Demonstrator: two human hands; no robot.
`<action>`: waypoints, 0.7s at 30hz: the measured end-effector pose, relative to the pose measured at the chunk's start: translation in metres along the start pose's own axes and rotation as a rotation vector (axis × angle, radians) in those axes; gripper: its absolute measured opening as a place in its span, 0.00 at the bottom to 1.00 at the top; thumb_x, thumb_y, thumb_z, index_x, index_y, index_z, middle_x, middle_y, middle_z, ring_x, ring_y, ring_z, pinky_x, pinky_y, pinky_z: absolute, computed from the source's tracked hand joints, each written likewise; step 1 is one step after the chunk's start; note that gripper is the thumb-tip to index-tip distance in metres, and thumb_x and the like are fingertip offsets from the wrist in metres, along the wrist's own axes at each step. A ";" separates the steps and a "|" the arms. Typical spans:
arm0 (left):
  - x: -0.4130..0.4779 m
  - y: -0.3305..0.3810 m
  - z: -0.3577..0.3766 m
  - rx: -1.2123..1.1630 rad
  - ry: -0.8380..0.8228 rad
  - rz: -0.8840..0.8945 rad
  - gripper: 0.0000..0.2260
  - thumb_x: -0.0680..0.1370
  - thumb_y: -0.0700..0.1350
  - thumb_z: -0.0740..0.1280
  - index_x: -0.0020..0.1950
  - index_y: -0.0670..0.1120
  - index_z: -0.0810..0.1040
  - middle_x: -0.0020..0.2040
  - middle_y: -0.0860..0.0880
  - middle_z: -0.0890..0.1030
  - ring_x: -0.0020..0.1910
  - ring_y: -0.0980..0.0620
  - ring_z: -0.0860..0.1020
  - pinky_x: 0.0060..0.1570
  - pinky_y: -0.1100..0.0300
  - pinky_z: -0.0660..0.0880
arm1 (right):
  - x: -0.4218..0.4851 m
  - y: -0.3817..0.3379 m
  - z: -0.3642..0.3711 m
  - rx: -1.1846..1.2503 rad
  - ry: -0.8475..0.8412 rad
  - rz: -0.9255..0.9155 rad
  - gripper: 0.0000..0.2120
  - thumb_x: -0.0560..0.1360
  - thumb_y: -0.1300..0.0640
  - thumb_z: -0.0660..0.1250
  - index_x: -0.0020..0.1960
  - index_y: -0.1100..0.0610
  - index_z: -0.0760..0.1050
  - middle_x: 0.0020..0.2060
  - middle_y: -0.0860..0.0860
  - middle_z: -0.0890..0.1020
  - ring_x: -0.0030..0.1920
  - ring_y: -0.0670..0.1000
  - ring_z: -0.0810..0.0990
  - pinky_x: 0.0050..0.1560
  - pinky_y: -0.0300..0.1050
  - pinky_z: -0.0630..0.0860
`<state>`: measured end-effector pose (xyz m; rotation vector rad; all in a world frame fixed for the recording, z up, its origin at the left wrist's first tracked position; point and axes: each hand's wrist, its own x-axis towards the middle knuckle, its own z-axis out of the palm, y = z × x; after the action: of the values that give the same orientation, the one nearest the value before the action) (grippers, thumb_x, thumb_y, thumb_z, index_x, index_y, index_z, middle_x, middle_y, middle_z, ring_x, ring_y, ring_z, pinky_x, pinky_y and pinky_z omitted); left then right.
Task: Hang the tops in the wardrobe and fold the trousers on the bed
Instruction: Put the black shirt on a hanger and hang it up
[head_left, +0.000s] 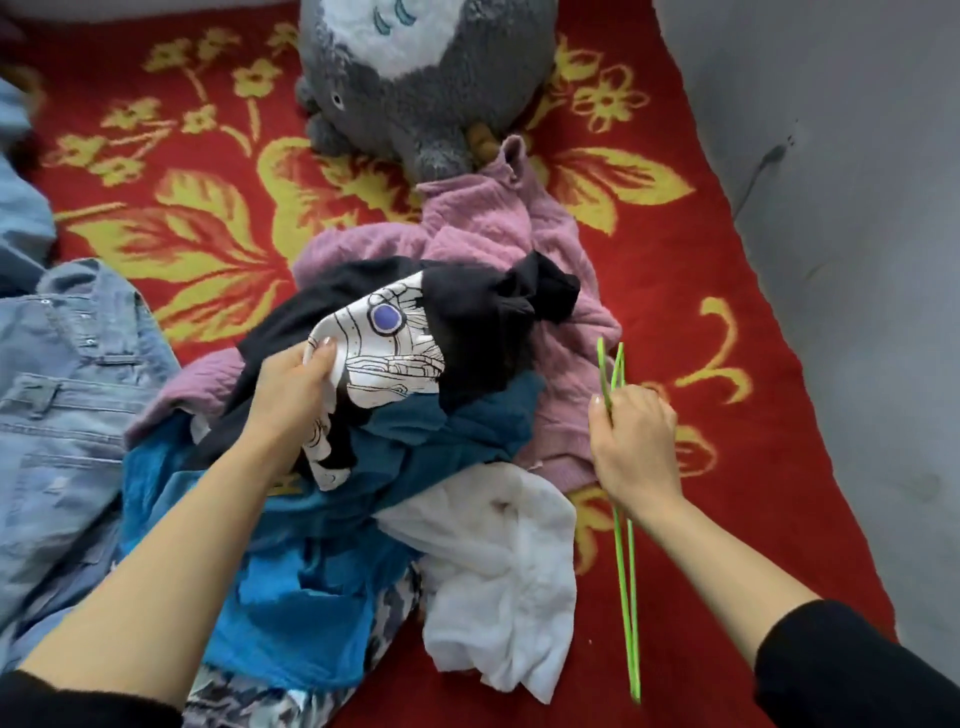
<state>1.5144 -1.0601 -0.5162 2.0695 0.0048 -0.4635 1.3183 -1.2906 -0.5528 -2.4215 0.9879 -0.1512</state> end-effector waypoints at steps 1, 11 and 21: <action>0.002 -0.008 -0.008 0.017 0.050 -0.055 0.18 0.80 0.46 0.60 0.31 0.41 0.66 0.24 0.46 0.68 0.26 0.48 0.66 0.27 0.58 0.62 | 0.003 -0.009 0.003 0.012 -0.030 -0.027 0.18 0.77 0.52 0.52 0.36 0.60 0.73 0.36 0.60 0.79 0.42 0.62 0.77 0.48 0.51 0.62; -0.022 -0.084 -0.035 -0.015 0.278 -0.341 0.13 0.79 0.43 0.61 0.35 0.41 0.67 0.32 0.44 0.66 0.16 0.59 0.66 0.14 0.67 0.62 | 0.002 -0.063 0.041 0.105 -0.372 -0.124 0.10 0.81 0.56 0.56 0.50 0.58 0.74 0.45 0.60 0.82 0.49 0.64 0.77 0.45 0.54 0.70; -0.071 -0.072 -0.018 -0.144 -0.515 -0.176 0.17 0.76 0.53 0.62 0.38 0.40 0.75 0.35 0.47 0.75 0.36 0.51 0.72 0.37 0.57 0.68 | 0.018 -0.086 0.044 0.195 -0.251 -0.024 0.11 0.77 0.58 0.61 0.56 0.56 0.79 0.40 0.56 0.82 0.49 0.61 0.78 0.48 0.50 0.70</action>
<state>1.4407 -0.9941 -0.5443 1.7660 -0.0837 -1.0616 1.3971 -1.2326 -0.5490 -2.2095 0.7934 0.0455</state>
